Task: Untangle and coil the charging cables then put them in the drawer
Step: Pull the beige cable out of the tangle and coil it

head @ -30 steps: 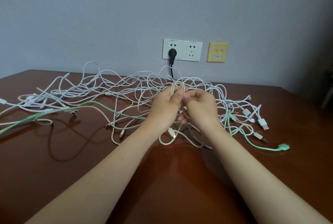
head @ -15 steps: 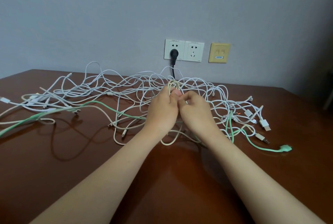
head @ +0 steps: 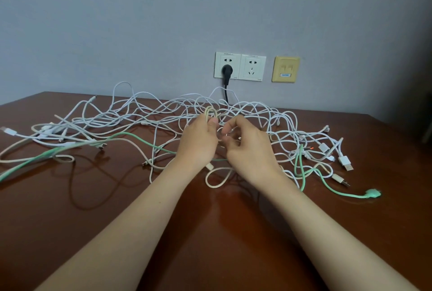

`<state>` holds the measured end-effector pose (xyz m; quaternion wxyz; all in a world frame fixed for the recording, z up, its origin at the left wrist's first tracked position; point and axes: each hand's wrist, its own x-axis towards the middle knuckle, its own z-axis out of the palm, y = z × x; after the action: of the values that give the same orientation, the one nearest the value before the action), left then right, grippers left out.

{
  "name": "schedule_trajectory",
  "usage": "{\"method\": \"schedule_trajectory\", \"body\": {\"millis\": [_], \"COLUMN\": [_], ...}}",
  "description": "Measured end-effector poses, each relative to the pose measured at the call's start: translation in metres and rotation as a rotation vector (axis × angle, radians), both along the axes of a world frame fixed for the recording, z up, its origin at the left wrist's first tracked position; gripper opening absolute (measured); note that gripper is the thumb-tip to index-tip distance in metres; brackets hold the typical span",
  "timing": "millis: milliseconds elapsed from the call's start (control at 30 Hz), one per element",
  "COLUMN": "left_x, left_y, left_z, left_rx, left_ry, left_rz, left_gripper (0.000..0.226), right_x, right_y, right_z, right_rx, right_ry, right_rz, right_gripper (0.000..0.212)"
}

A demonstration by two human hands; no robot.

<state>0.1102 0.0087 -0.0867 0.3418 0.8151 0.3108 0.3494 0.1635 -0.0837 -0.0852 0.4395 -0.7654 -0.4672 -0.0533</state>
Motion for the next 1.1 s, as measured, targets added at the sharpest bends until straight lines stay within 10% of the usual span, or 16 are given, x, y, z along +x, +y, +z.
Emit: {"method": "schedule_trajectory", "body": {"millis": [567, 1100], "left_x": [0.009, -0.001], "left_y": [-0.01, 0.006], "left_z": [-0.007, 0.014], "left_rx": [-0.505, -1.059], "left_ry": [-0.267, -0.792], "left_rz": [-0.194, -0.292], "left_gripper": [0.034, 0.037], "right_x": [0.001, 0.016], "right_y": [-0.002, -0.009], "right_z": [-0.001, 0.01], "right_rx": [-0.047, -0.083], "right_ry": [-0.143, 0.279], "right_rz": [-0.047, 0.1], "right_gripper": [0.019, 0.026]}}
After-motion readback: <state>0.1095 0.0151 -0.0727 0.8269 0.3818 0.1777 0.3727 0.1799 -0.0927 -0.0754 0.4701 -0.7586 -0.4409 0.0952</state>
